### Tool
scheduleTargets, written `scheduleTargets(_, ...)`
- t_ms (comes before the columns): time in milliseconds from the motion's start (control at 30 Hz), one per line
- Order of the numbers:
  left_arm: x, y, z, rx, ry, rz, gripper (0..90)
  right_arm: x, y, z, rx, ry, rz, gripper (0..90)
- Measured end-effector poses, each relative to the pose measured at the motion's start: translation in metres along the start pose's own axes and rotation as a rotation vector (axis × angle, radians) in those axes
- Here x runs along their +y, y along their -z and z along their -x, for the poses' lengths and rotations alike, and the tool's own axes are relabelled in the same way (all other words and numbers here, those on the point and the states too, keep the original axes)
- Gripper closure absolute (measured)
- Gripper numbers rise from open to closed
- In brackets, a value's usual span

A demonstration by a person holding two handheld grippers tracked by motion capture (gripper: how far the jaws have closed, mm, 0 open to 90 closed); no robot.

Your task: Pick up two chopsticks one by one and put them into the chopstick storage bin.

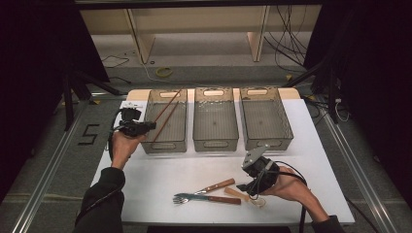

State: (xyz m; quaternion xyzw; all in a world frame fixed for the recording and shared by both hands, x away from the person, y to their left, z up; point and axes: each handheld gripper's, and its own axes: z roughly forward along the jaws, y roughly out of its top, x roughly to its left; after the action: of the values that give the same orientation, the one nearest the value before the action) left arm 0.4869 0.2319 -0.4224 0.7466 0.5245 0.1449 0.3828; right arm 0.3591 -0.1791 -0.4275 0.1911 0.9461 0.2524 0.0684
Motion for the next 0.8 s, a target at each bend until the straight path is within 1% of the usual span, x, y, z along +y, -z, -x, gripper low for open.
scheduleTargets(33, 0.000, -0.001, -0.001, 0.005, -0.003, -0.012, 82.5, 0.000, 0.000, 0.000, 0.001, 0.000, -0.001, 35.9)
scheduleTargets(100, 0.001, -0.003, -0.002, 0.007, 0.006, -0.027, 82.4, 0.000, 0.000, -0.001, 0.005, -0.009, -0.004, 35.9)
scheduleTargets(267, -0.002, -0.006, -0.001, 0.010, 0.015, -0.041, 82.1, 0.000, 0.002, -0.001, 0.005, -0.012, -0.005, 35.9)
scheduleTargets(300, -0.002, -0.008, -0.002, 0.015, 0.021, -0.045, 82.0, 0.000, 0.001, -0.001, 0.006, -0.011, -0.004, 35.9)
scheduleTargets(333, -0.003, -0.009, -0.003, 0.022, 0.028, -0.046, 81.7, 0.001, 0.002, -0.001, 0.010, -0.021, -0.006, 35.9)
scheduleTargets(367, -0.003, -0.010, -0.003, 0.029, 0.030, -0.037, 81.4, 0.001, 0.002, -0.001, 0.011, -0.023, -0.010, 35.9)
scheduleTargets(400, -0.002, -0.009, -0.003, 0.030, 0.041, -0.024, 76.8, 0.001, 0.002, -0.001, 0.012, -0.023, -0.008, 35.9)
scheduleTargets(467, -0.001, -0.006, -0.001, 0.024, 0.052, -0.017, 62.5, 0.001, 0.002, -0.002, 0.012, -0.022, -0.006, 35.9)
scheduleTargets(500, 0.000, -0.004, 0.000, 0.020, 0.050, -0.011, 58.2, 0.000, 0.001, -0.001, 0.005, -0.001, 0.000, 35.9)
scheduleTargets(567, 0.001, 0.001, 0.001, 0.020, 0.056, 0.015, 50.8, 0.000, 0.001, 0.000, 0.009, 0.000, -0.001, 35.9)
scheduleTargets(633, 0.001, 0.006, 0.002, -0.001, 0.067, 0.037, 45.4, 0.000, 0.001, 0.000, 0.008, 0.000, -0.002, 35.9)
scheduleTargets(667, 0.000, 0.008, 0.003, -0.018, 0.065, 0.046, 43.0, 0.000, 0.001, 0.000, 0.006, 0.001, -0.001, 35.9)
scheduleTargets(767, -0.003, 0.016, 0.008, -0.079, 0.063, 0.083, 37.5, 0.001, 0.002, 0.000, 0.003, 0.003, 0.004, 35.9)
scheduleTargets(800, -0.005, 0.019, 0.011, -0.107, 0.056, 0.098, 35.9, 0.001, 0.002, 0.000, 0.004, 0.003, 0.004, 35.9)
